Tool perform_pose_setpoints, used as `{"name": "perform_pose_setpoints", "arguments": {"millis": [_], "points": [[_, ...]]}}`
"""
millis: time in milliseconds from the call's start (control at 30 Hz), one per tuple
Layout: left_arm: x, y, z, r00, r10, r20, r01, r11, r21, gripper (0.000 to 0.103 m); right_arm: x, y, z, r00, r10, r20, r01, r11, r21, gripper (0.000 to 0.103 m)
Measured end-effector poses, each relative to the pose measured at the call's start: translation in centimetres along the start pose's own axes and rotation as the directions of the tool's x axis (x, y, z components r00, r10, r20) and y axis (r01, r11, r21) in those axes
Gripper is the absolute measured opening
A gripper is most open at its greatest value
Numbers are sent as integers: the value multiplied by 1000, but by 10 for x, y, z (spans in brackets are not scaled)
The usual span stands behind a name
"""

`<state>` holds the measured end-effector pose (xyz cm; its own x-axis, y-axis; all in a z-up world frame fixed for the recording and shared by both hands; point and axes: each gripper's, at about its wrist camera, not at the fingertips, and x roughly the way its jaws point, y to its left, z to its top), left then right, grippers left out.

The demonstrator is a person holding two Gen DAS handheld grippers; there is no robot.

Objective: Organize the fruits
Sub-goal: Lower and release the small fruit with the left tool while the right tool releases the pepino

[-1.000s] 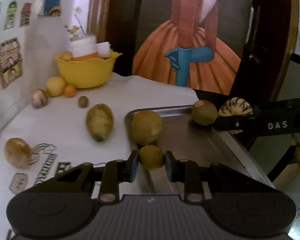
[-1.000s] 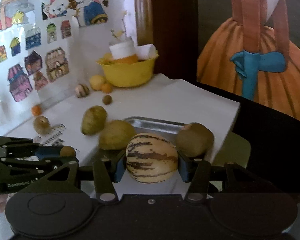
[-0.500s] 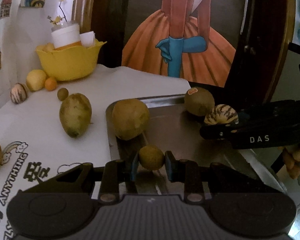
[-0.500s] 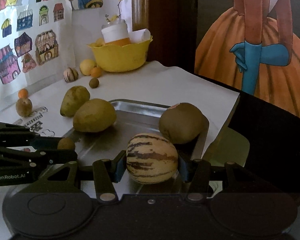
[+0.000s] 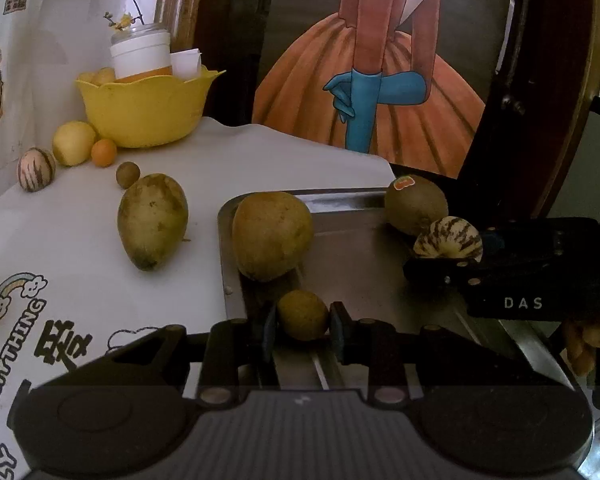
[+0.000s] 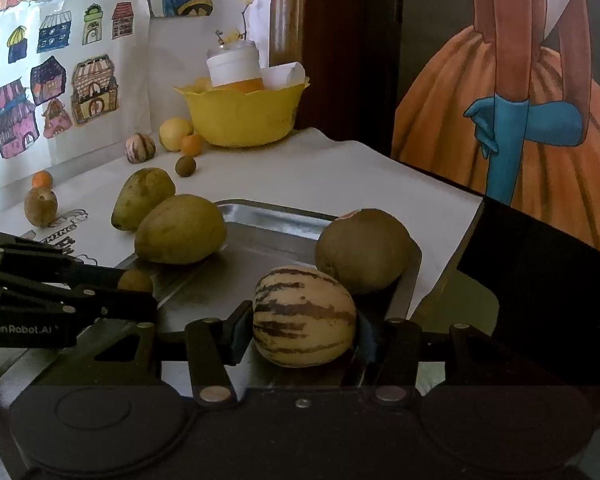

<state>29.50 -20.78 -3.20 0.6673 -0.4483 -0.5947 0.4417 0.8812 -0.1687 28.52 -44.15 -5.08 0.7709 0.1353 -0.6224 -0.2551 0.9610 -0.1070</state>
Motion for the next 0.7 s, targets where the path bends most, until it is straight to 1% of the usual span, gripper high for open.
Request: {"name": "perform_pose_setpoints", "arguments": {"millis": [167,267,433,467,533,567,600,700], "points": [[-1,-1,0,1000,-1,-8,1,1000,13,31,0,-2,-2,1000,-1,12,1,999,32,54],[-3,-3,1,1000,2,-22,-1,1000,21,32,-1,-1,-3,1000,-7,17,7,1000,29,55],[-10,-3,1,999,-3,-39,4,1000,27,36,-6,1,-6,1000,-16,24,15,999,28,56],[-14,-4,1,999,0,-36,1,1000,31,38,-8,2,-6,1000,-14,22,14,999,29,57],[-22,-4,1,1000,-6,-26,7,1000,26,49,-11,3,-7,1000,-8,18,8,999,35,60],[-29,-5,1,1000,2,-14,-2,1000,23,65,-14,5,-7,1000,-8,18,7,999,35,63],[-35,-5,0,1000,17,2,-17,1000,23,70,-16,6,-8,1000,-9,20,8,999,31,64],[-52,-3,-2,999,35,30,-35,999,26,71,-24,10,-8,1000,-16,26,15,999,30,69]]}}
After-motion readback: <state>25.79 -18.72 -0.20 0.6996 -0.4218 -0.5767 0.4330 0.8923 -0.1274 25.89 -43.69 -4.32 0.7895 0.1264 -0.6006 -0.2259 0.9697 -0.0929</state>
